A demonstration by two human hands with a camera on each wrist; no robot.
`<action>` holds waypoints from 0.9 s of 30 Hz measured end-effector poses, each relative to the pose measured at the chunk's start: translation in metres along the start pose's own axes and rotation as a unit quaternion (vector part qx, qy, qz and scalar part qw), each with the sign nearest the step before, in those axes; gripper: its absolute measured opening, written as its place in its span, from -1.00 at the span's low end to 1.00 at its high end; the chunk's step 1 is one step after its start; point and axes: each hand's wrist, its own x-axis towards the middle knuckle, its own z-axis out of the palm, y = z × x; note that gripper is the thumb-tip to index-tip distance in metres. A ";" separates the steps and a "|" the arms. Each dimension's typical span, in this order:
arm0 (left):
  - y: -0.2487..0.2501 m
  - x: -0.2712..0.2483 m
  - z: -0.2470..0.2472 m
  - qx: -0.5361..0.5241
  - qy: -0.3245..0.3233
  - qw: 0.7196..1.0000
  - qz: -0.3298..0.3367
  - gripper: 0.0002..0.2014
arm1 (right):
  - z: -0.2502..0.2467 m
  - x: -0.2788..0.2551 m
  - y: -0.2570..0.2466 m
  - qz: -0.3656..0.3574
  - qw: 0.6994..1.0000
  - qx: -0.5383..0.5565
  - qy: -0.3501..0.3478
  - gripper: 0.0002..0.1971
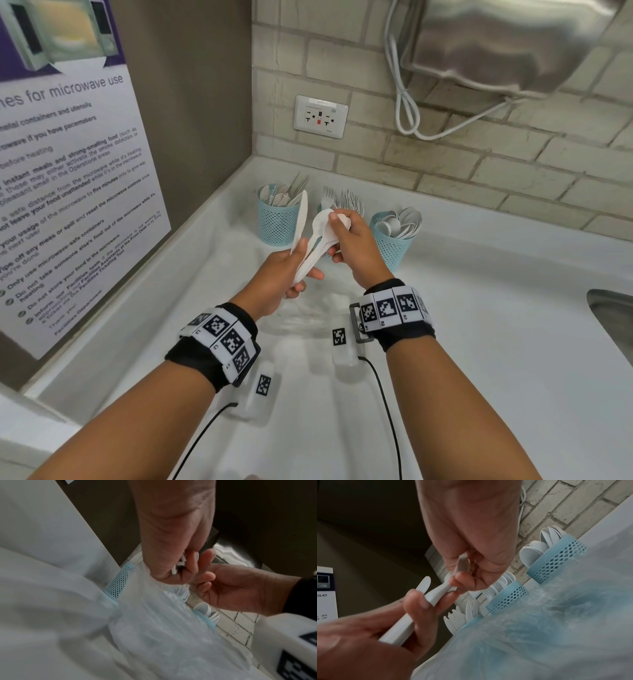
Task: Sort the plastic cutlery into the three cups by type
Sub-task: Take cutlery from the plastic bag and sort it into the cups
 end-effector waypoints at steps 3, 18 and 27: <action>-0.001 0.000 0.000 0.013 -0.012 1.000 -0.005 -0.57 | -0.002 0.000 0.002 -0.008 1.000 -0.003 -0.015 -0.72; 0.003 0.003 -0.022 0.017 -0.014 1.000 0.015 -0.59 | 0.019 0.037 -0.037 -0.129 0.973 -0.162 -0.105 -0.90; 0.018 0.008 -0.062 0.041 0.064 0.996 0.044 -0.61 | 0.023 0.086 -0.079 -0.062 0.991 0.099 0.059 -0.92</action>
